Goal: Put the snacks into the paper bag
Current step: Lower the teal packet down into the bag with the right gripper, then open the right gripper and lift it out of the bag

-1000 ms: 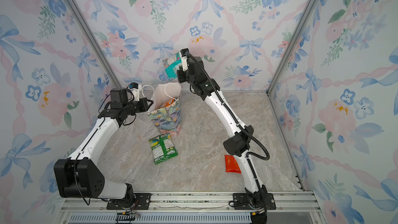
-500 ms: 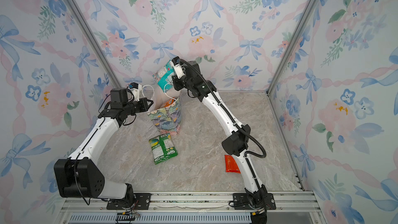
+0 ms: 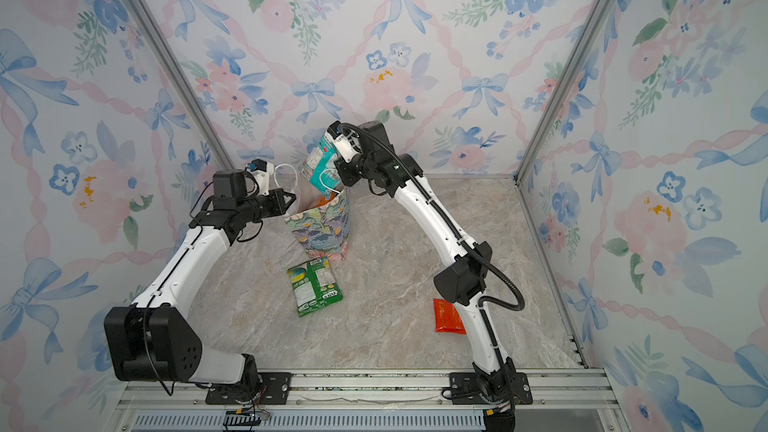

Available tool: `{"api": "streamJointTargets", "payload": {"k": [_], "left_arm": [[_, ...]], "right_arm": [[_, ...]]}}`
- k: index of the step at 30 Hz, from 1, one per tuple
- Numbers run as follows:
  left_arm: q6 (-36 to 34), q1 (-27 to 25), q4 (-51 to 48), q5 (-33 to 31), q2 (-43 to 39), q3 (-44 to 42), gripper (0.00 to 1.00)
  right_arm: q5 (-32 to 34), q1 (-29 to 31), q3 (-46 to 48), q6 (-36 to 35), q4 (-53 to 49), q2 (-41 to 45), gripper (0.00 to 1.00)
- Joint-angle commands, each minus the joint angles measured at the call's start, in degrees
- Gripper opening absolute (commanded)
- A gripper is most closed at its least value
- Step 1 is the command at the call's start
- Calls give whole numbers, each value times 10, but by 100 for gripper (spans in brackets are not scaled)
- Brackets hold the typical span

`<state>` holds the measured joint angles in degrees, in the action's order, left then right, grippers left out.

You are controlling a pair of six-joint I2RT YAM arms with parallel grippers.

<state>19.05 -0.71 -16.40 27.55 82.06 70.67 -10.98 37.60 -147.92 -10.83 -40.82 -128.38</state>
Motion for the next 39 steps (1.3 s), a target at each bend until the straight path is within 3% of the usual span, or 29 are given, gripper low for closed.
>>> {"api": "streamJointTargets", "payload": {"k": [1,29,30,32,35,39], "left_arm": [[-10,3,7,16,1,6,0],[-10,3,7,17,1,5,0],[-10,3,6,17,1,5,0],[-10,3,6,17,2,5,0],[-10,3,7,19,3,6,0],[-9,3,6,20,3,6,0]], "right_arm": [[-13,5,3,-28,-20,35,0],[-40,31,-20,-102,-127,-4,0],[-38,31,-25,-98,-126,-9,2],[-25,32,-32,-84,-114,-17,17],[9,31,-47,-57,-89,-25,53],[31,23,-66,-4,-42,-22,68]]}}
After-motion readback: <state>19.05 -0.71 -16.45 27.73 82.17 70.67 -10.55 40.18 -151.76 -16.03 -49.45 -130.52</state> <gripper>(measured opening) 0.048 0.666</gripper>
